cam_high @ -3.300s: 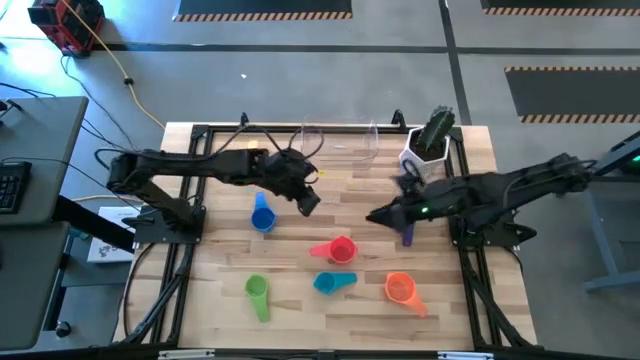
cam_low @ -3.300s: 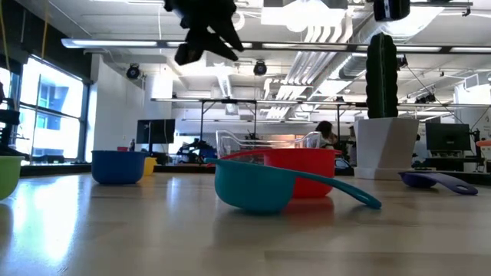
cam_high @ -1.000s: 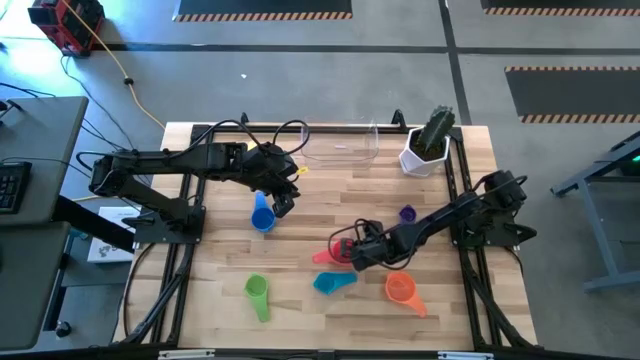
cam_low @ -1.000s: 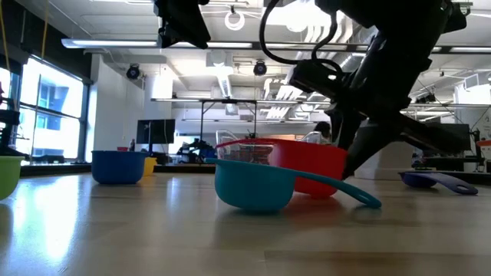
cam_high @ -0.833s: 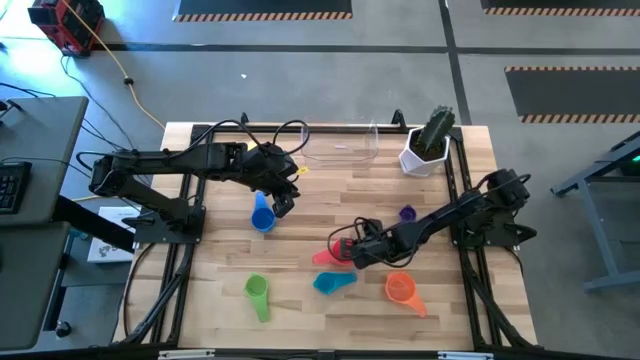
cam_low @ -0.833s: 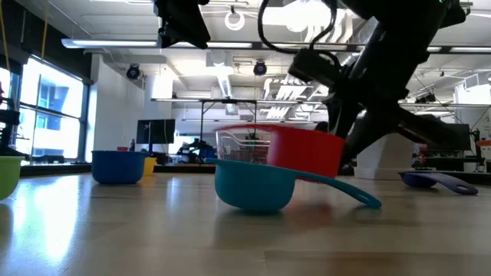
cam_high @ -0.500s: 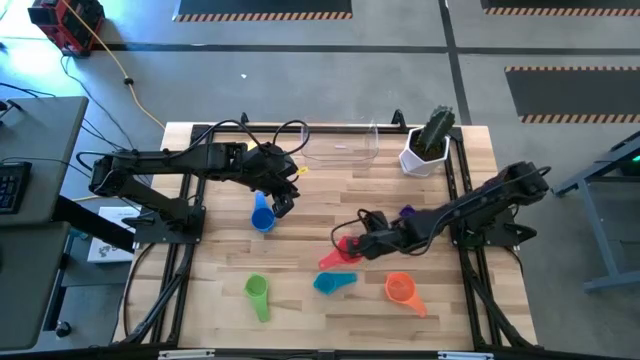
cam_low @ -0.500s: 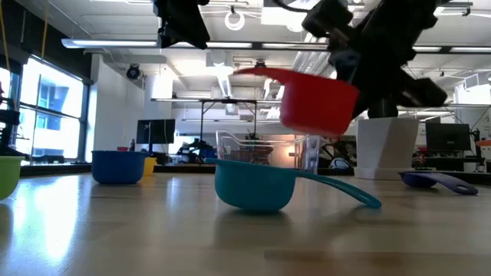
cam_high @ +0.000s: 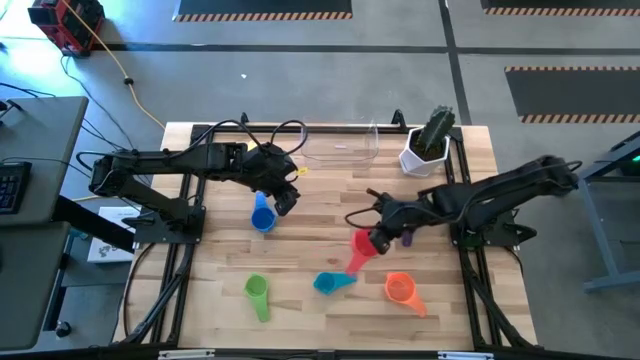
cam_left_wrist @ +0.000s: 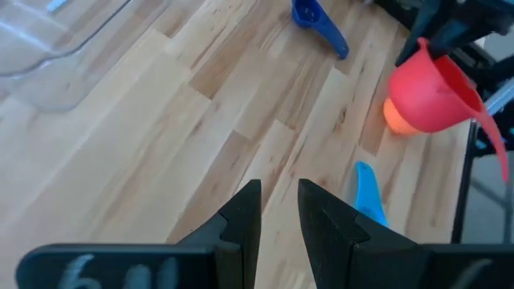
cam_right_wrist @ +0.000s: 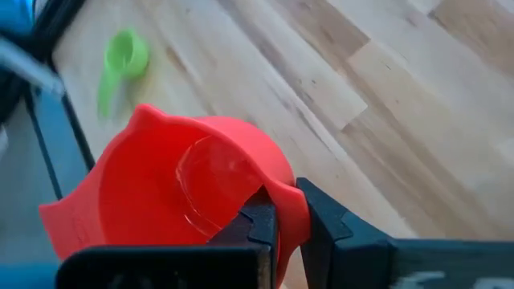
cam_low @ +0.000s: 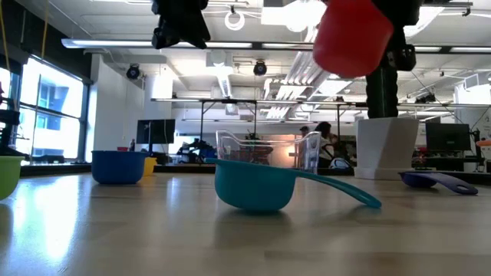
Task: Nest measuring cups in basket
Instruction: Stack the red measuring cup on top of the orange measuring cup
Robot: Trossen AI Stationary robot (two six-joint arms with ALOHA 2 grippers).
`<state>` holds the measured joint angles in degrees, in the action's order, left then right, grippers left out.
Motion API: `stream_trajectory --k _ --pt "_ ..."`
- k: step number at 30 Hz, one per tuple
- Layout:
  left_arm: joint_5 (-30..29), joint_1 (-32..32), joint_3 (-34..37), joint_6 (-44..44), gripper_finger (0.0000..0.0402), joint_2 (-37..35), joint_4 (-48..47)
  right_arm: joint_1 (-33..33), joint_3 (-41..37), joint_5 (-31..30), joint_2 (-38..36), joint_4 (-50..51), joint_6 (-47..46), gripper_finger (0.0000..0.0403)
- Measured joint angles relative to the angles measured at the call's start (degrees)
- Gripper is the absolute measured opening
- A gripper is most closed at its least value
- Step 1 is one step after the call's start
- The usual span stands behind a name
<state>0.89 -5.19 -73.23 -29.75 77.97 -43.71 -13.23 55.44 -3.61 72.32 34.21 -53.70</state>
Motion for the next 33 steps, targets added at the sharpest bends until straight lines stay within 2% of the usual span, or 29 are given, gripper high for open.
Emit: stream_trajectory --k 8,16,27,33 --pt "0.0 0.0 0.0 -8.0 0.0076 0.0 0.1 0.7 0.0 7.4 -1.8 3.6 19.3 0.0018" --pt "0.0 0.0 0.0 -13.0 0.0076 0.0 0.2 -2.4 0.0 14.2 -1.9 5.4 36.4 0.0018" --pt "-0.2 0.0 0.0 -16.7 0.0076 0.0 0.2 -9.3 0.0 12.2 -1.8 6.5 43.7 0.0018" --pt "-2.7 0.0 0.0 -17.4 0.0076 0.0 0.2 -12.4 0.0 9.6 -1.4 6.5 46.3 0.0018"
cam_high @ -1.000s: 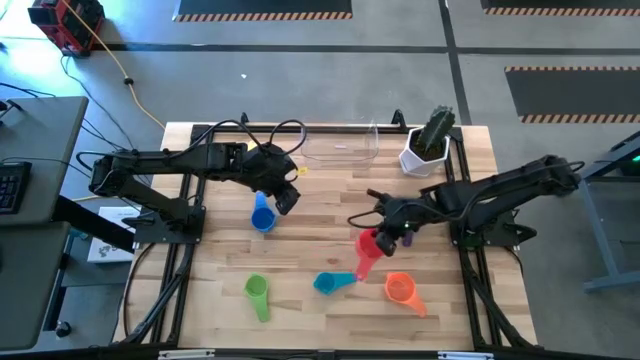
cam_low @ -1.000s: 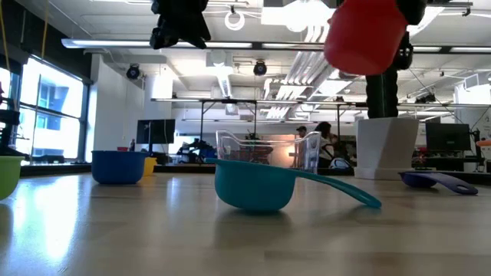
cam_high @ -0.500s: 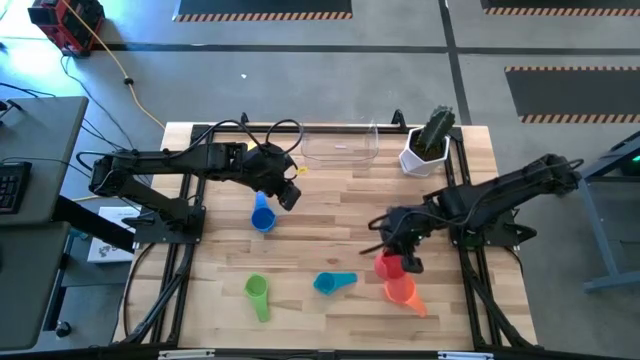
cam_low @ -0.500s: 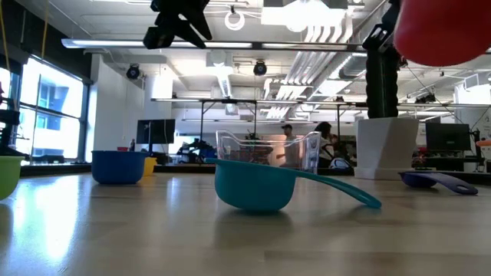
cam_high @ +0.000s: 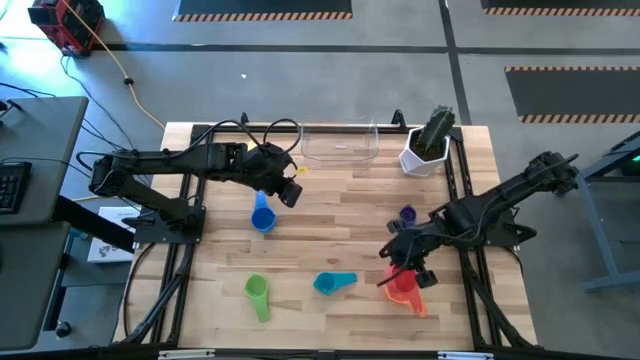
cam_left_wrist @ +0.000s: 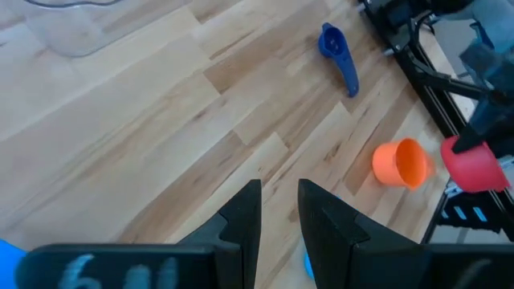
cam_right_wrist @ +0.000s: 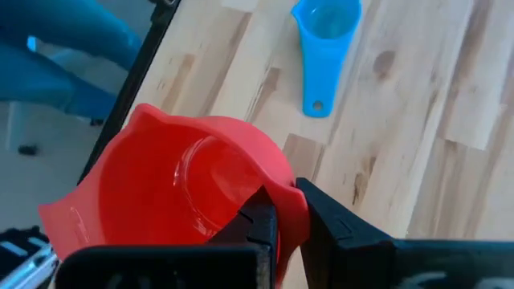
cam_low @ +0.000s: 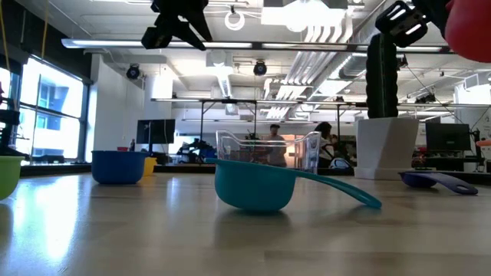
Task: Nest measuring cups in basket
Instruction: Stack the red measuring cup on top of the orange measuring cup
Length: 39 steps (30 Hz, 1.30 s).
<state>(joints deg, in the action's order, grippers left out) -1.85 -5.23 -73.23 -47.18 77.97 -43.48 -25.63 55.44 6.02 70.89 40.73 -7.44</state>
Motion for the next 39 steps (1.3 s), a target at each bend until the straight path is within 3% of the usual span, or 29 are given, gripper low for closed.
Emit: stream_trajectory --k 20,29,39 --pt "-0.8 0.0 0.0 -0.8 0.0076 0.0 0.0 -4.4 0.0 -0.1 12.5 0.9 4.9 0.0018" --pt "-1.8 0.0 0.0 -0.8 0.0076 0.0 0.0 -4.4 0.0 0.5 14.8 2.5 4.9 0.0024" --pt "-1.8 0.0 0.0 -0.8 0.0076 0.0 0.0 -4.4 0.0 -1.1 15.1 2.5 6.0 0.0059"
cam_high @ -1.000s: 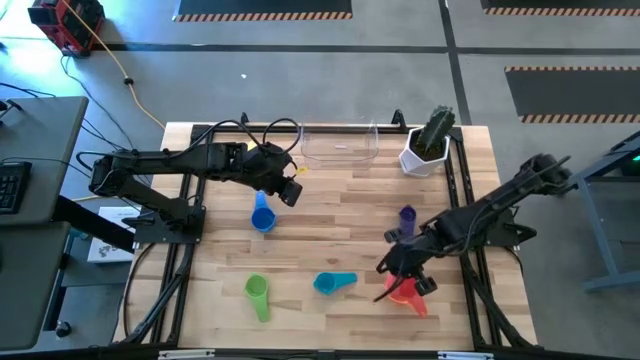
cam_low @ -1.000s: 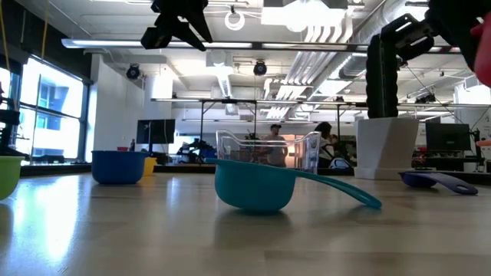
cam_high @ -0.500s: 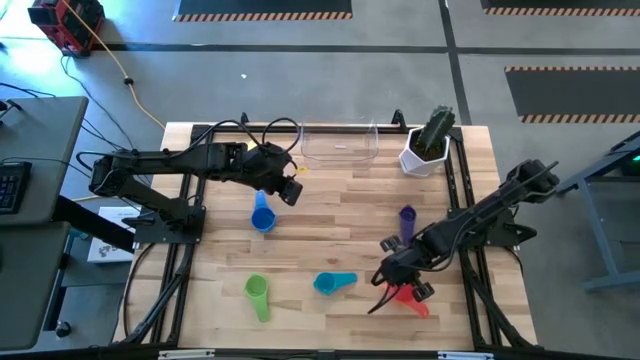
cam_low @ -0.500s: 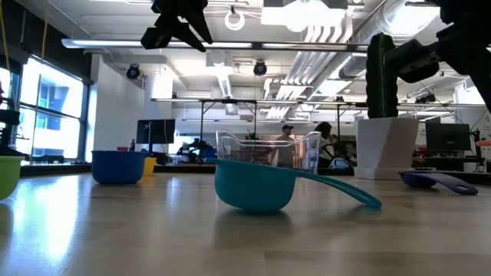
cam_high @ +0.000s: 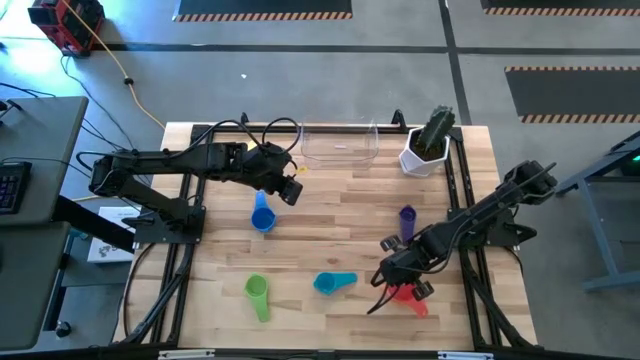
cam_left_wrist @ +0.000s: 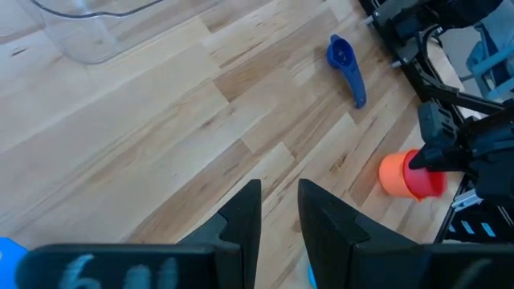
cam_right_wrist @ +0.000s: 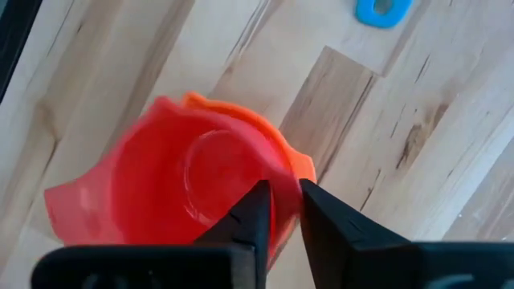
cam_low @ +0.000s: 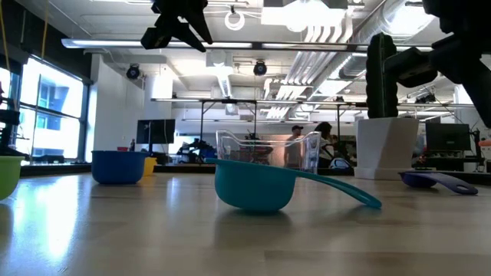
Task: Nest measuring cups in basket
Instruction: Stack the red measuring cup on top of the orange measuring cup, then stack the blue measuring cup on top of the red measuring cup
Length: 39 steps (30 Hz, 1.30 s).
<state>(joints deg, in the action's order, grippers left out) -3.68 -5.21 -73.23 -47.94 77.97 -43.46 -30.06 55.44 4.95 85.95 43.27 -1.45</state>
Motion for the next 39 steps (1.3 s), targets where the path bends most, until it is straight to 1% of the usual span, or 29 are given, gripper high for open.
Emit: stream_trajectory --k 6,10,18,22,26,32,36,39 --pt "0.0 0.0 0.0 0.0 0.0076 0.0 0.0 0.0 0.0 0.0 0.0 0.0 -0.1 0.0079" --pt "0.0 0.0 0.0 0.0 0.0076 0.0 0.0 0.0 0.0 -0.4 0.0 0.0 -2.3 0.0087" --pt "0.0 0.0 0.0 0.1 0.0076 0.0 0.0 0.5 0.0 -0.6 0.0 -0.1 -6.9 0.009" --pt "0.0 0.0 0.0 0.3 0.0076 0.0 0.0 0.8 0.0 -2.2 -0.1 -0.2 -9.7 0.009" --pt "0.0 0.0 0.0 3.2 0.0077 0.0 -0.1 0.8 0.0 -3.9 -0.1 -0.2 -10.7 0.009" --pt "0.0 -0.3 0.0 6.6 0.0098 0.0 -1.4 0.8 0.0 -6.0 -0.1 -0.8 -13.7 0.009" --pt "-1.2 -1.6 0.0 6.3 0.0121 0.0 -5.2 1.2 0.0 -6.6 -0.1 -1.5 -16.3 0.009" --pt "-1.9 -3.2 0.0 6.2 0.0127 0.0 -9.6 2.0 0.0 -6.7 -0.1 -1.4 -16.7 0.009"
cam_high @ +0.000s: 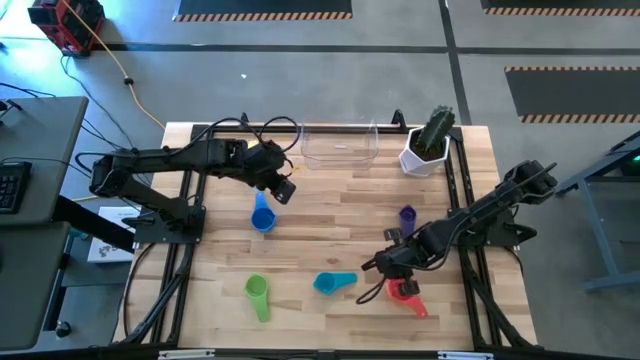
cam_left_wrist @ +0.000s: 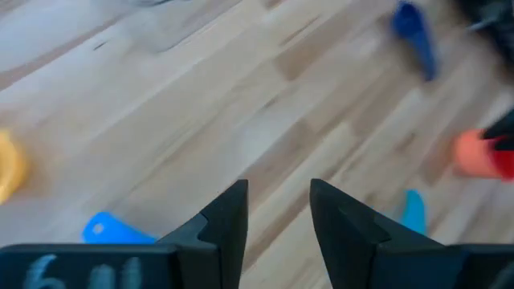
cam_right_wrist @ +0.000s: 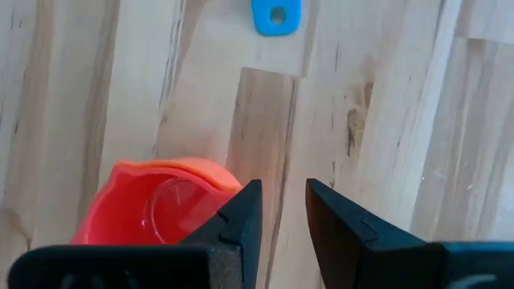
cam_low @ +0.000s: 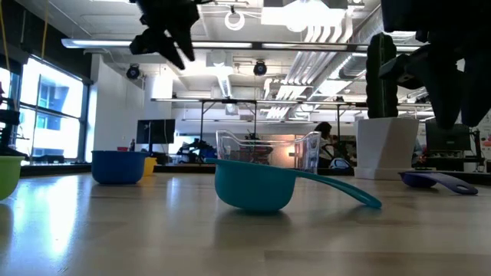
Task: Nest measuring cups in basket
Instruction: Stack the blue measuring cup on top of the red measuring cup
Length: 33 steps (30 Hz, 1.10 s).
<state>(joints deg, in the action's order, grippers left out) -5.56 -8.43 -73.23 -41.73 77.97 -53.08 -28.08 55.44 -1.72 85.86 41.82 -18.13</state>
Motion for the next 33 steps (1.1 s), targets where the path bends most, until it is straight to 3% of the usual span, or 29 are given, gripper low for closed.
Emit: stream_trajectory --k 11,23,33 --pt "0.0 -3.6 0.7 1.7 0.0129 0.0 -9.2 6.1 2.7 -1.6 0.0 0.5 -1.1 0.009" --pt "3.4 0.7 13.6 -13.7 0.0129 0.0 -11.7 12.0 12.3 -4.2 0.0 2.6 -1.0 0.009" --pt "3.5 3.8 18.5 -21.3 0.0129 0.0 -10.8 13.5 13.9 -4.0 0.0 3.2 -0.9 0.009"
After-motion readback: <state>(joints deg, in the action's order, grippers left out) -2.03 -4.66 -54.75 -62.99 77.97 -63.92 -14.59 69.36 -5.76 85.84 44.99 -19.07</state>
